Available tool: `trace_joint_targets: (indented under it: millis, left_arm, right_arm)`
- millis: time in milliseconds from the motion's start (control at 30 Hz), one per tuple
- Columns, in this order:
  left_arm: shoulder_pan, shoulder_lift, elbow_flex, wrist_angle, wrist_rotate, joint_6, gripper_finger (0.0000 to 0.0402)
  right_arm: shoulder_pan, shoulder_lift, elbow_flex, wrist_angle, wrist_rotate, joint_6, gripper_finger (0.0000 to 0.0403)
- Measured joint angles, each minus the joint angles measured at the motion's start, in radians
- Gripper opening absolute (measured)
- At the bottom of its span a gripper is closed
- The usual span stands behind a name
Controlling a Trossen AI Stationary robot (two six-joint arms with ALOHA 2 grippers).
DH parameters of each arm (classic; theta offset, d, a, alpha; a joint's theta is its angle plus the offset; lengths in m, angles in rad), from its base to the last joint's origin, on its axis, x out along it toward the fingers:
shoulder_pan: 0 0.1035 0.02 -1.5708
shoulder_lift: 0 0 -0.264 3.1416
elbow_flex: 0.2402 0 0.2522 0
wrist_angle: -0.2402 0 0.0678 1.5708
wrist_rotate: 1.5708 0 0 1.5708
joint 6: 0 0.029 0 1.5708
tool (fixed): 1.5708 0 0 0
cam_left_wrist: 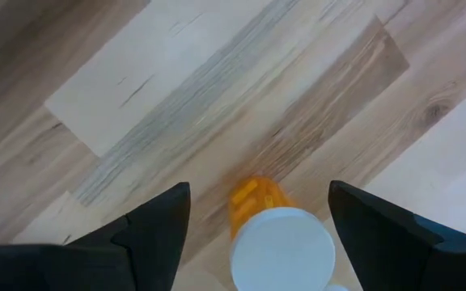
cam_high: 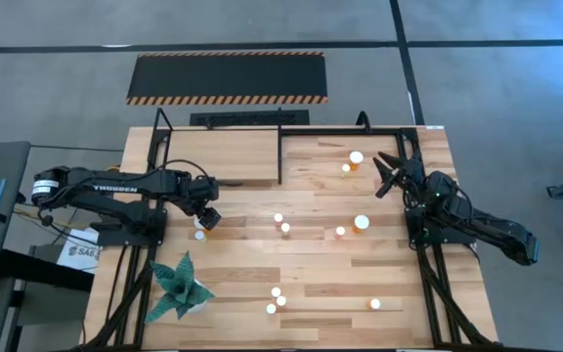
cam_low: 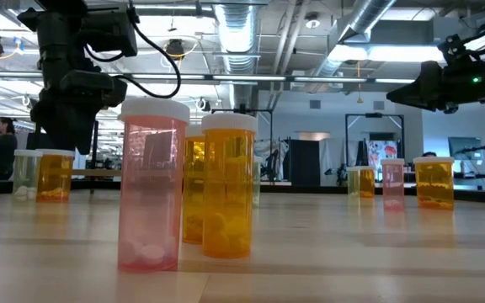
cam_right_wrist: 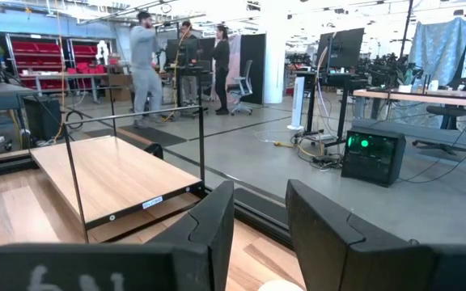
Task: Pick and place medicine bottles onto shelf by color
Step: Put the left big orange pill bottle on the shelf
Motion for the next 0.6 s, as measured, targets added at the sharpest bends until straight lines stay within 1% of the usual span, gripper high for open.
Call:
trace_joint_targets:
  millis: [233, 433, 500, 600]
  left_arm:
    - [0.0, 0.0, 0.0, 0.032, -0.065, 0.054, 0.0281]
    - [0.0, 0.0, 0.0, 0.074, -0.068, 0.132, 0.0281]
    - [0.0, 0.0, 0.0, 0.072, -0.068, 0.129, 0.0281]
    - [0.0, 0.0, 0.0, 0.068, -0.067, 0.074, 0.0281]
  right_arm:
    - [0.0, 0.0, 0.0, 0.0, 0.0, 0.0, 0.0137]
    - [0.0, 0.0, 0.0, 0.0, 0.0, 0.0, 0.0138]
    - [0.0, 0.0, 0.0, 0.0, 0.0, 0.0, 0.0137]
    - [0.0, 0.0, 0.0, 0.0, 0.0, 0.0, 0.0137]
